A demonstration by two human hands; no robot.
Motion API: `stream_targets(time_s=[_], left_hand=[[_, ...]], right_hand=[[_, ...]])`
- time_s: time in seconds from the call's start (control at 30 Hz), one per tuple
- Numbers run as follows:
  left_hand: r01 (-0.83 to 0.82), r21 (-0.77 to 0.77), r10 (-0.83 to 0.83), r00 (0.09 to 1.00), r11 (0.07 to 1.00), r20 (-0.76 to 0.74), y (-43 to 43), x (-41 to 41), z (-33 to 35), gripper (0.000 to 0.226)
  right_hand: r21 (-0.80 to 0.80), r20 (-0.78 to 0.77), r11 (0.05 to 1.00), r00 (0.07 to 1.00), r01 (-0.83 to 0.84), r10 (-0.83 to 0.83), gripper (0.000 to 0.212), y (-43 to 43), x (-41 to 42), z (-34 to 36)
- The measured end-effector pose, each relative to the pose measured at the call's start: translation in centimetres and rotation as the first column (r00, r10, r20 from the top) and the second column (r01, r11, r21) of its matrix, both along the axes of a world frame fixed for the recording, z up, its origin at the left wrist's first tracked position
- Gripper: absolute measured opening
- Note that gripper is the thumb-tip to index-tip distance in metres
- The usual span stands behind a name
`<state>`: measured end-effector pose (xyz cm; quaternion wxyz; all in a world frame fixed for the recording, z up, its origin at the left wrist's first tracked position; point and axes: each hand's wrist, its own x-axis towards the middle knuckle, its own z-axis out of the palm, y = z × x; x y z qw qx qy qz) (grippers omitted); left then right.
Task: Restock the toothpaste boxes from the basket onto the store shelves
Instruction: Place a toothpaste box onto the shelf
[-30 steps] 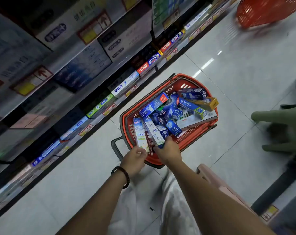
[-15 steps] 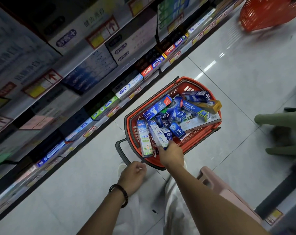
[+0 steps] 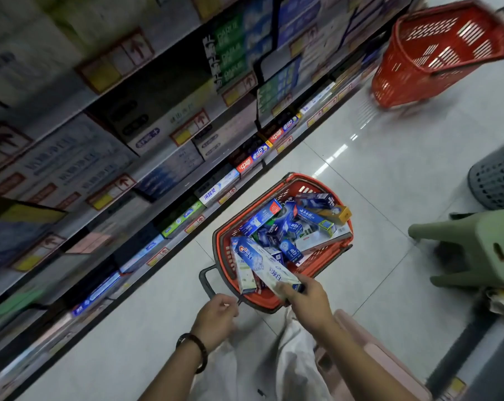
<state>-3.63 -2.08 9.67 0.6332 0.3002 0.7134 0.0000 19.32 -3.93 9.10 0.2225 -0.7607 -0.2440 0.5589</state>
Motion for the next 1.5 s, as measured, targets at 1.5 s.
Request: stream_targets(time_s=[1.5], left_hand=[[-0.748,0.391,0.403,0.634,0.537,0.660,7.2,3.9,40.2,0.028]], right_hand=[[0.496,-0.203,0.868,0.976,0.036,0.075,0.023,4.7,5.3,39.9]])
